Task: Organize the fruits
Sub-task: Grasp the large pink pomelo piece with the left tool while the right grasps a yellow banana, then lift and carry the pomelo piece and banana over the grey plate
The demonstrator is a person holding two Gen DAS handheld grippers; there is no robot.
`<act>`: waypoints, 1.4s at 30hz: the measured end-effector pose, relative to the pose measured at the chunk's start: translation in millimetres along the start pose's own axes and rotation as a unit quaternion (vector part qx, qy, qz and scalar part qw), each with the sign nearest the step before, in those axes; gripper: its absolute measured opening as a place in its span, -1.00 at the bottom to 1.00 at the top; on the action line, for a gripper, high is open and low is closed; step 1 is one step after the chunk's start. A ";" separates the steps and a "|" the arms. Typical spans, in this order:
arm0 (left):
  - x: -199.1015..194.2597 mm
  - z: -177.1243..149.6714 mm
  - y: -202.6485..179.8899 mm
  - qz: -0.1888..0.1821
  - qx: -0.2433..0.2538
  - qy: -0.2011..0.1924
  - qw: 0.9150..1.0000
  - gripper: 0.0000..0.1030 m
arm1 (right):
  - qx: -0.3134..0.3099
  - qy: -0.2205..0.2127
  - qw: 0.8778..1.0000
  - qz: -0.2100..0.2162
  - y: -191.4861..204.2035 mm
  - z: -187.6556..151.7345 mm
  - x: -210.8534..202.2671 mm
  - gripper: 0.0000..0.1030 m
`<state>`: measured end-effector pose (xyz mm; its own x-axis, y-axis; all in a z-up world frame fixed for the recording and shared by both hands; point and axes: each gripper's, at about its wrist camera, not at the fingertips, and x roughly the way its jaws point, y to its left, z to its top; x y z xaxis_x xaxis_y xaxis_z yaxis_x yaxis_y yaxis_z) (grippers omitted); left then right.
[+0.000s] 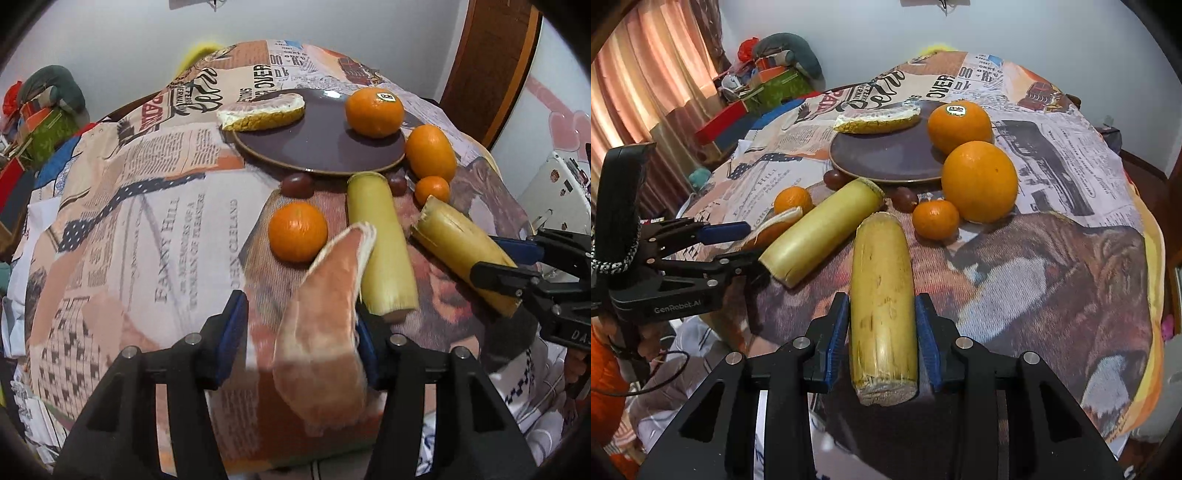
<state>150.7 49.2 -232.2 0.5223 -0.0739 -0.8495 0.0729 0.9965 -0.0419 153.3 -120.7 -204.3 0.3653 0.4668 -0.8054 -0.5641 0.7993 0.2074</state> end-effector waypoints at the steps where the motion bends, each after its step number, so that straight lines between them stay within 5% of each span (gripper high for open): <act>1: 1.4 1.0 -0.3 -0.002 0.001 0.000 1.000 -0.01 | 0.000 0.001 1.000 0.002 -0.5 1.5 1.8 -0.34; 8: 9.0 6.3 1.8 -0.004 0.004 -0.002 1.000 -0.08 | 0.003 0.009 1.000 0.007 -2.3 10.4 13.5 -0.32; 11: 9.0 7.2 -0.4 -0.012 0.010 -0.003 1.000 -0.46 | 0.004 0.013 1.000 0.009 -2.7 12.5 18.6 -0.33; 24: -28.7 14.5 4.7 -0.027 -0.016 -0.048 0.998 -0.48 | 0.020 -0.040 0.999 0.004 -6.8 20.1 -16.4 -0.34; 31: -57.3 41.3 11.5 -0.022 -0.025 -0.102 0.994 -0.48 | 0.018 -0.096 0.995 -0.006 -13.8 46.6 -43.0 -0.35; 42: -57.1 89.7 18.3 -0.016 -0.029 -0.140 0.990 -0.49 | 0.000 -0.127 0.992 -0.011 -16.1 86.4 -40.6 -0.34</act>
<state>198.4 68.1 -137.3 0.7357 -0.1065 -0.6688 0.0492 0.9934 -0.1040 211.5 -119.7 -127.0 0.5526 0.5302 -0.6430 -0.5536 0.8103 0.1924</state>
